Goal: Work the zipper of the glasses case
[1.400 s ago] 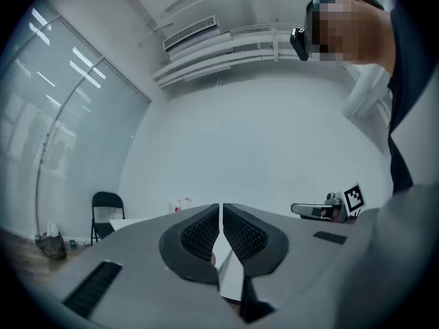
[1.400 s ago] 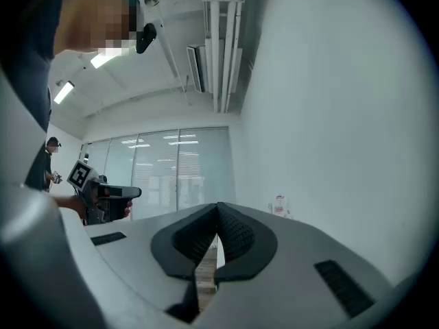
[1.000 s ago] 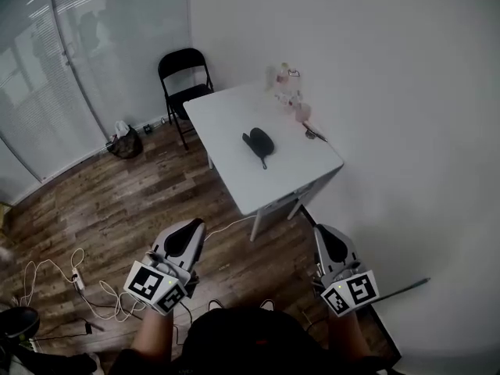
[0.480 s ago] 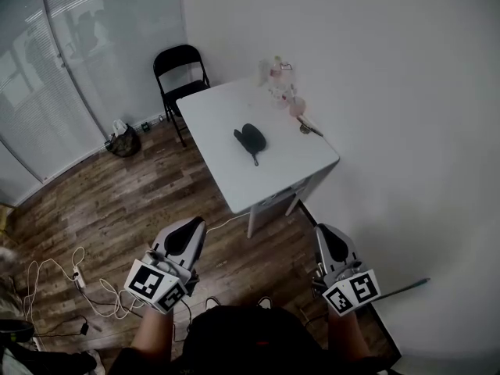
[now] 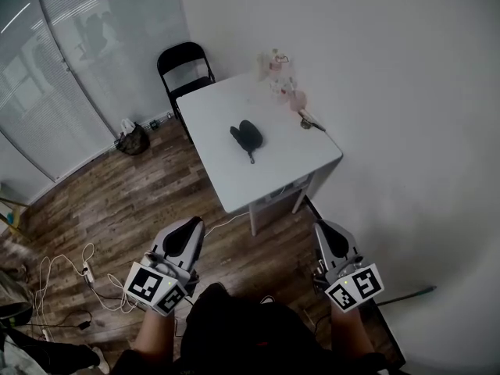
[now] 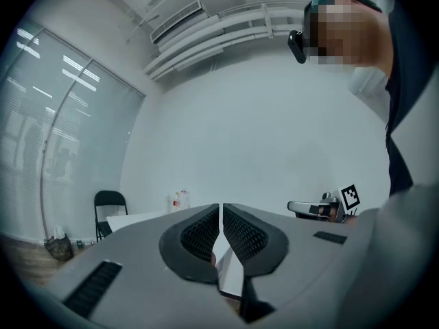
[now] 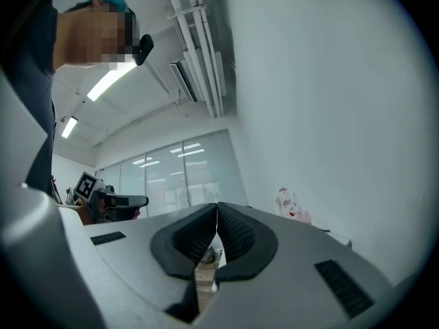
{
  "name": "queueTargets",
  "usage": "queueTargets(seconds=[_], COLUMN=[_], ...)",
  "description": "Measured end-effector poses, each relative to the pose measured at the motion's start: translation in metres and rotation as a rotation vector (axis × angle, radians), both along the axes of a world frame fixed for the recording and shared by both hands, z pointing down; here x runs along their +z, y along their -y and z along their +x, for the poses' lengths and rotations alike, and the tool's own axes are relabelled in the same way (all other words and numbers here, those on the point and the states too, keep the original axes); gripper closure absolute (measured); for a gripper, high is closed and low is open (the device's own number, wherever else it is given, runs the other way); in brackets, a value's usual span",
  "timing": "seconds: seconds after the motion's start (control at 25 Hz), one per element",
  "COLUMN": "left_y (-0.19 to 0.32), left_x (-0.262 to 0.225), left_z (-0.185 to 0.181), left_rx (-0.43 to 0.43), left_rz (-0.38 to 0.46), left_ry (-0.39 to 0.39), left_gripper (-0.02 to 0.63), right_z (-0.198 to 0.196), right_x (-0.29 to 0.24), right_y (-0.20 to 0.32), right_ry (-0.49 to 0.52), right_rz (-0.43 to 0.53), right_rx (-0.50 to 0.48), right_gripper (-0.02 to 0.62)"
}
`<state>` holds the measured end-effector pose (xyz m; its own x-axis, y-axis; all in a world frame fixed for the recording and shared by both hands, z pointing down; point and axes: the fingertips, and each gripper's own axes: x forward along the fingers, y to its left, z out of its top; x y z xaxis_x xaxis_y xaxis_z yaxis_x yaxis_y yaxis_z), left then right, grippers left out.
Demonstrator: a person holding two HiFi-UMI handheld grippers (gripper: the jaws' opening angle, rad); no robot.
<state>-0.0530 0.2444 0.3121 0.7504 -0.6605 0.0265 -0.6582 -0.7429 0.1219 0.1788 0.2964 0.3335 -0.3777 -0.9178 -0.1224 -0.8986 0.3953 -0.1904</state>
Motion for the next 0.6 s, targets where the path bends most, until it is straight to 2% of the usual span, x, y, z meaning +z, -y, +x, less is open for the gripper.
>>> queueTargets(seconds=[0.32,0.48,0.6], left_y=[0.050,0.096,0.136], left_x=[0.019,0.033,0.029], left_z=[0.006,0.003,-0.003], left_rx=[0.006,0.029,0.041], left_rz=[-0.006,0.018,0.014], left_ry=[-0.003,0.048,0.043], left_gripper=[0.568,0.568,0.568], right_z=[-0.008,-0.017,-0.024], right_x=[0.018,0.025,0.024], right_y=[0.049,0.091,0.128], right_ry=[-0.026,-0.045,-0.054], right_rz=[-0.045,-0.077,-0.096], right_rx=[-0.023,0.003,0.031], right_gripper=[0.576,0.577,0.577])
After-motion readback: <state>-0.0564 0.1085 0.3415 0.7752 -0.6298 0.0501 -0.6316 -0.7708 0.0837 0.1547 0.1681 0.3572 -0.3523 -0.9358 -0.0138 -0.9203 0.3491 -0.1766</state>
